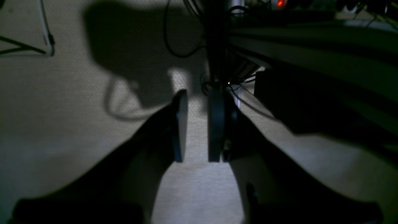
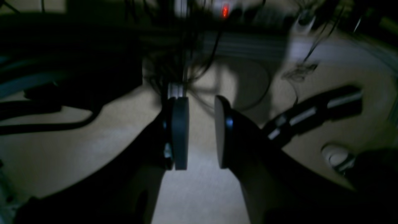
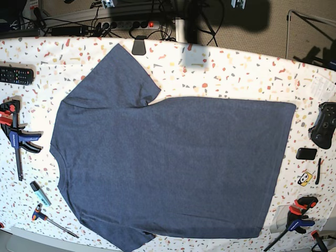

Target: Fold the T-shirt properly

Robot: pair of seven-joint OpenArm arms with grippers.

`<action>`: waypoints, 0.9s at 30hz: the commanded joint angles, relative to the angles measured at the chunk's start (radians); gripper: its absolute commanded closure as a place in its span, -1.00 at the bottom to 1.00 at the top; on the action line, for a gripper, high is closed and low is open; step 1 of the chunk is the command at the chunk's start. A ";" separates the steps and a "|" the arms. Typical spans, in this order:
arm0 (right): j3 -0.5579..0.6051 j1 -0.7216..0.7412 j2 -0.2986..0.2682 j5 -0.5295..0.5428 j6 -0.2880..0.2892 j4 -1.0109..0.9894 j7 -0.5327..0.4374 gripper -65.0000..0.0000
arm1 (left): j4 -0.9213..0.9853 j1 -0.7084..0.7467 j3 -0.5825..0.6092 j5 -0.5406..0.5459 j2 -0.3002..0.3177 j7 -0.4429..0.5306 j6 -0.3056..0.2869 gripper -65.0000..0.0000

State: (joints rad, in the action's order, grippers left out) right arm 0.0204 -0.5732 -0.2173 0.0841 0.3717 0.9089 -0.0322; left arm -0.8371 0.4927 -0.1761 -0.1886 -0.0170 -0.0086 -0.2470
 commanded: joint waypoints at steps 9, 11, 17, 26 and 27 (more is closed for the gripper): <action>0.000 -0.191 -0.097 0.018 0.007 0.278 0.001 0.53 | -0.480 0.246 0.001 0.005 0.002 -0.058 -0.069 0.64; 0.000 -0.237 -0.122 0.064 0.007 0.343 0.013 0.53 | -0.574 0.290 0.001 0.005 0.005 -0.100 -0.072 0.64; -0.002 -0.380 -0.199 0.106 0.014 0.549 0.032 0.53 | -0.805 0.406 0.001 0.005 0.060 -0.130 -0.072 0.64; -0.034 -0.544 -0.264 -0.022 -0.046 0.875 0.099 0.53 | -1.052 0.491 0.001 -0.136 0.171 -0.139 -0.072 0.64; -0.047 -0.558 -0.264 -0.048 -0.050 0.912 0.113 0.53 | -1.075 0.491 0.001 -0.174 0.180 -0.146 -0.072 0.64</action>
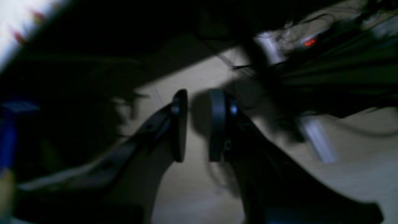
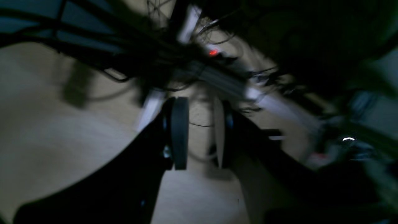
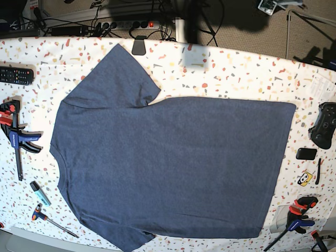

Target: Fold the T-shirt properly

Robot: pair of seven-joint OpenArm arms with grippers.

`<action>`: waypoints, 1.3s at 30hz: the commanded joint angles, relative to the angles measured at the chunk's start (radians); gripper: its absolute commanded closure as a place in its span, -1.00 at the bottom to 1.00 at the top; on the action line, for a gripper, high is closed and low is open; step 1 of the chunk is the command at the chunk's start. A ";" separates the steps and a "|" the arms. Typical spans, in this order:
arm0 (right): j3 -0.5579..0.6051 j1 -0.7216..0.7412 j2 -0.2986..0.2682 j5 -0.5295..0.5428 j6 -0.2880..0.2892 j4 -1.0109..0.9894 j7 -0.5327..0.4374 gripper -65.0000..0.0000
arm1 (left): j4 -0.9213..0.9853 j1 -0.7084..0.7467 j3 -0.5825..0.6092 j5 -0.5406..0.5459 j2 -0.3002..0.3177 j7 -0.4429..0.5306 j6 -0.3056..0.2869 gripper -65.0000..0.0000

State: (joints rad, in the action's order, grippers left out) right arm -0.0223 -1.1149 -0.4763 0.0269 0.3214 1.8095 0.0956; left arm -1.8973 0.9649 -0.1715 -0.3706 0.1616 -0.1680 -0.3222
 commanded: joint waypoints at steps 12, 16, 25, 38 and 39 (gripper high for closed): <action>-0.158 -0.101 -0.006 -0.216 -0.008 0.317 0.011 0.53 | -0.222 0.013 -0.004 -0.238 0.213 0.089 0.001 0.64; -0.199 -0.101 -0.006 -0.274 -0.012 0.386 0.055 0.53 | -0.227 0.013 -0.004 -0.384 0.319 0.222 -0.012 0.64; -0.214 -0.086 -0.006 -0.469 -0.011 0.472 0.060 0.53 | -0.227 -0.123 -0.004 -0.400 0.388 0.262 -0.013 0.28; -0.214 -0.043 0.000 -0.496 -0.016 0.472 0.063 0.53 | 0.014 -0.463 -0.003 -0.280 0.477 0.340 -0.188 0.27; -0.214 -0.043 0.000 -0.496 -0.024 0.472 0.063 0.53 | 0.047 -0.486 -0.003 -0.274 0.484 0.348 -0.193 0.27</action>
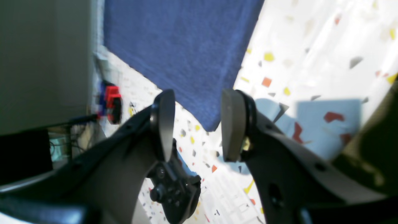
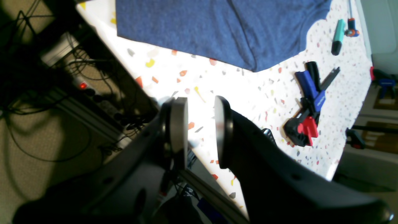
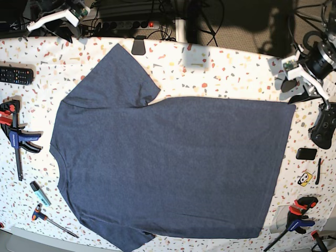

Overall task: Fold the T-shirt properly
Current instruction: 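Move both grippers down to the shirt's shoulder corners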

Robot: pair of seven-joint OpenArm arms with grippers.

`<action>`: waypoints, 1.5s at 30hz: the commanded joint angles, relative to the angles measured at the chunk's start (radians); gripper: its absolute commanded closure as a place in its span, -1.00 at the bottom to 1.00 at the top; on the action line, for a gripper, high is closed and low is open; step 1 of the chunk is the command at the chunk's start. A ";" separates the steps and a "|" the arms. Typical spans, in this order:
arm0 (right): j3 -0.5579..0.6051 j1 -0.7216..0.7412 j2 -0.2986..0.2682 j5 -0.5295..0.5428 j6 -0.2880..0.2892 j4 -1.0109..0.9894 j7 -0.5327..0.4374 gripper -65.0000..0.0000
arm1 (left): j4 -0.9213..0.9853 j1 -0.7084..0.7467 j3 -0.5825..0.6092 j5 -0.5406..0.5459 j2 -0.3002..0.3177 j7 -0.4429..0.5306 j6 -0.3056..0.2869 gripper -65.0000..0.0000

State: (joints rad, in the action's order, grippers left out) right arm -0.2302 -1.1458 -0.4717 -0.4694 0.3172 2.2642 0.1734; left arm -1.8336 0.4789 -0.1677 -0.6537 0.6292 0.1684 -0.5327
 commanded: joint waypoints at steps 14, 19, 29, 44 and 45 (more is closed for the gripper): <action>-0.006 0.015 -0.004 0.000 -0.117 0.017 0.054 0.53 | 0.280 -0.274 0.285 0.009 0.040 -0.117 0.020 0.27; -0.006 0.016 -0.004 -0.003 -0.117 0.018 0.072 0.53 | 0.351 -0.332 0.344 0.010 0.053 -0.096 0.020 0.27; -0.006 0.016 -0.004 -0.037 -0.206 0.018 0.098 0.53 | 0.541 -0.488 0.478 0.016 0.053 -0.110 0.034 0.27; -0.005 0.016 -0.016 -0.076 -0.193 0.018 0.071 0.53 | 0.560 -0.495 0.478 0.016 0.053 -0.173 -0.085 1.00; -0.005 0.017 -0.027 -0.072 -0.174 0.018 0.056 0.53 | 0.560 -0.495 0.478 0.016 0.053 -0.173 -0.086 1.00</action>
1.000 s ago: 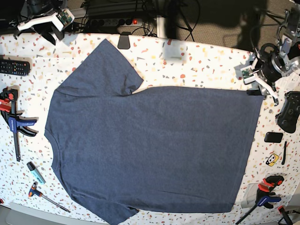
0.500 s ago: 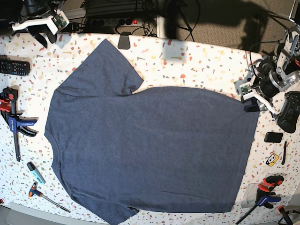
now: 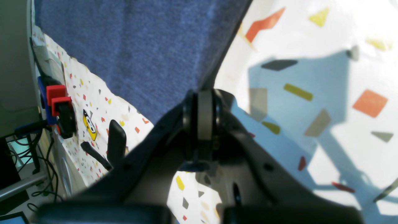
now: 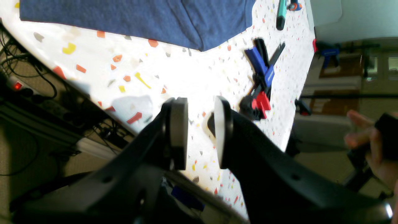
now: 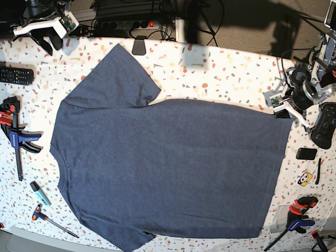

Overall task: Fold the T-shirt properly
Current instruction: 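Move both grippers down to the shirt's shoulder corners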

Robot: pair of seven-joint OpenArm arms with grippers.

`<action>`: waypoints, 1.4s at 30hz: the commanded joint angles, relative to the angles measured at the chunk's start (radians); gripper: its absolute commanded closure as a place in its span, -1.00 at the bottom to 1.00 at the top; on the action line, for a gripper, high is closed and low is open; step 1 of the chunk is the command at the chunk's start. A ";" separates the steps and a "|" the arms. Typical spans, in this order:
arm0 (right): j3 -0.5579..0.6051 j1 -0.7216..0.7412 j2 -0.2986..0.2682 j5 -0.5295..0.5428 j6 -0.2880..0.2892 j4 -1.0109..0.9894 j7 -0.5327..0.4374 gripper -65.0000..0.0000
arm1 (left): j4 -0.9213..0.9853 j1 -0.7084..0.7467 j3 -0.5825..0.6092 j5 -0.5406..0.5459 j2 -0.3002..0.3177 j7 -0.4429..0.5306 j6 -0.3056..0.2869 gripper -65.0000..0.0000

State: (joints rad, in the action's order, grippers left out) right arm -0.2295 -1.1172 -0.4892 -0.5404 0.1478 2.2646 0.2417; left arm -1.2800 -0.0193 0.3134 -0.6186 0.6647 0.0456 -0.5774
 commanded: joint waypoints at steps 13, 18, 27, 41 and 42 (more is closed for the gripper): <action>0.048 0.179 -0.087 -0.011 0.127 -0.113 -0.077 0.07 | -0.115 0.003 -0.003 -0.003 0.017 -0.084 -0.040 1.00; 0.159 0.326 -0.117 -0.146 0.137 -0.272 -0.077 0.07 | -0.146 0.003 -0.003 0.071 0.013 -0.135 -0.040 1.00; 0.319 0.563 -0.184 -0.133 0.193 -0.449 -0.061 0.07 | -0.146 0.003 -0.003 0.070 -0.008 -0.136 -0.040 1.00; 0.415 0.630 -0.254 -0.131 0.288 -0.505 -0.037 0.07 | -0.146 0.003 -0.003 0.070 -0.022 -0.158 -0.040 1.00; 0.428 0.639 -0.254 -0.126 0.288 -0.507 -0.036 0.07 | -0.146 0.003 -0.003 0.070 -0.022 -0.158 -0.040 1.00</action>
State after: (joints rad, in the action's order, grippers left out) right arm 0.2031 -0.4797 -0.7288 -0.6777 0.4240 1.7523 0.2153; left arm -1.4158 -0.0055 0.3153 -0.5522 0.6285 -0.1127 -0.6102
